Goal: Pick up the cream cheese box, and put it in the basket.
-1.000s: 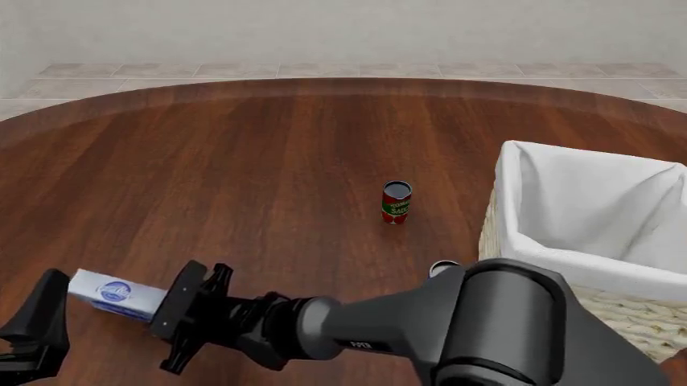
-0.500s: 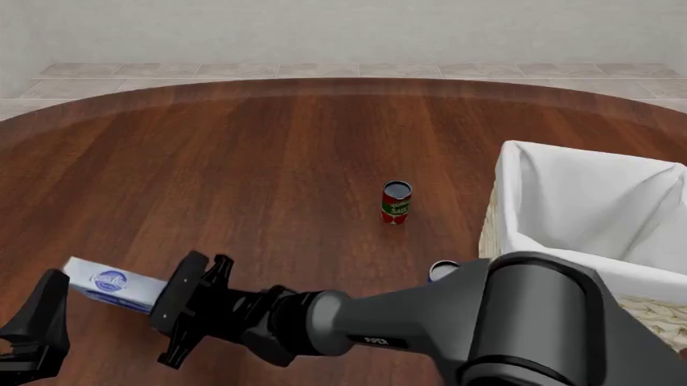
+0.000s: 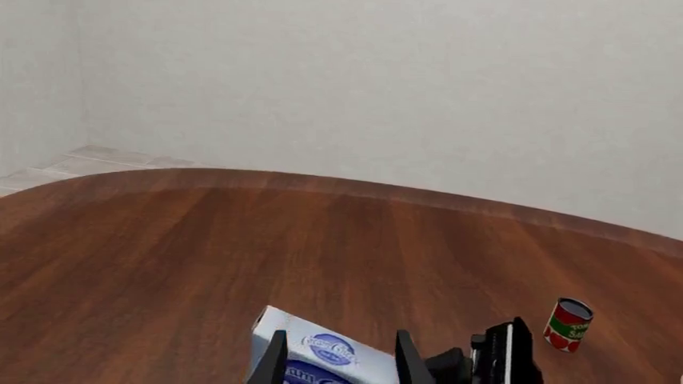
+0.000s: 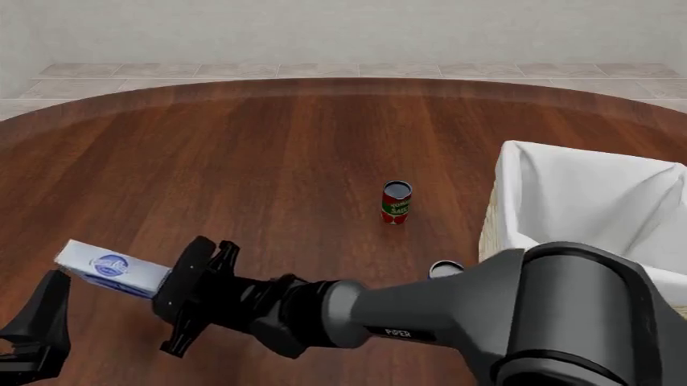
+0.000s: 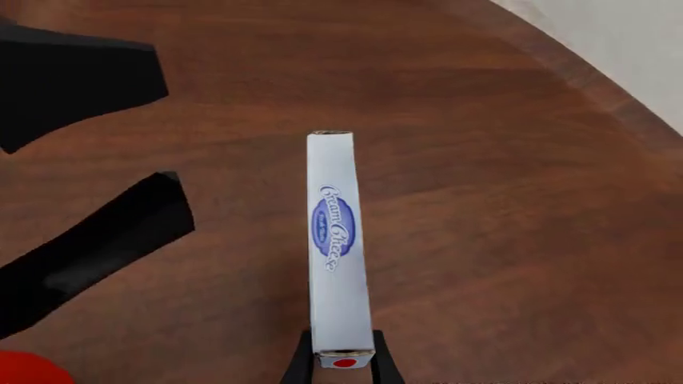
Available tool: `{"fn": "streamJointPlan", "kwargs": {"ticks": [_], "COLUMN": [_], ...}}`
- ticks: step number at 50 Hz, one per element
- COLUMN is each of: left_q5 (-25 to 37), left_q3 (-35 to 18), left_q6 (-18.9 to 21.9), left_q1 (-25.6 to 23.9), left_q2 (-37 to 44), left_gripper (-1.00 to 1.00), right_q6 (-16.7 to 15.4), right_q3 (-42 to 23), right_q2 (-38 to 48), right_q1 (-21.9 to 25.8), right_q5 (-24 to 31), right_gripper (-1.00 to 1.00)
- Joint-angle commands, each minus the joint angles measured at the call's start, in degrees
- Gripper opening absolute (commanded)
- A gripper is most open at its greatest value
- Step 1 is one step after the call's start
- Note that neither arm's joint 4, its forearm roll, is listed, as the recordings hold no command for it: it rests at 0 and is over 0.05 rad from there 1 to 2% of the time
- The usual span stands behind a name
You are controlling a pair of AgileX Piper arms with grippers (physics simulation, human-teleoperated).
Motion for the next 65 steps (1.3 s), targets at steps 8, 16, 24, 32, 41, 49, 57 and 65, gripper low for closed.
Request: {"fn": "streamJointPlan", "kwargs": {"ticks": [8,16,24,32,41,49,57,65], "left_q5": [0.0,0.0,-0.2,-0.1,0.0,-0.1,-0.1,-0.2], "left_q3": [0.0,0.0,0.0,0.0,-0.1,-0.1,-0.1,-0.1], "left_q6": [0.3,0.5,0.6,0.8,1.0,1.2,1.5,1.6], "left_q1": [-0.1,0.0,0.0,-0.1,-0.1,-0.1,-0.1,-0.1], "left_q2": [0.0,0.0,0.0,0.0,0.0,0.0,0.0,0.0], "left_gripper": [1.00,1.00,1.00,1.00,1.00,1.00,1.00,1.00], "right_q6": [0.7,0.7,0.7,0.8,0.4,0.4,0.2,0.0], "right_q3": [2.3,3.4,4.3,5.4,6.9,7.9,8.9,9.3], "right_q2": [-4.3,-6.0,-7.1,-8.7,-10.4,-11.7,-13.5,-14.2], "right_q1": [-0.8,-1.3,-1.9,-2.1,-2.4,-2.7,-3.4,-3.8], "right_q5": [-0.8,-1.1,-1.3,-1.5,-1.9,-2.1,-2.2,-2.3], "right_gripper": [-1.00,-1.00,-1.00,-1.00,-1.00,-1.00,-1.00,-1.00]}}
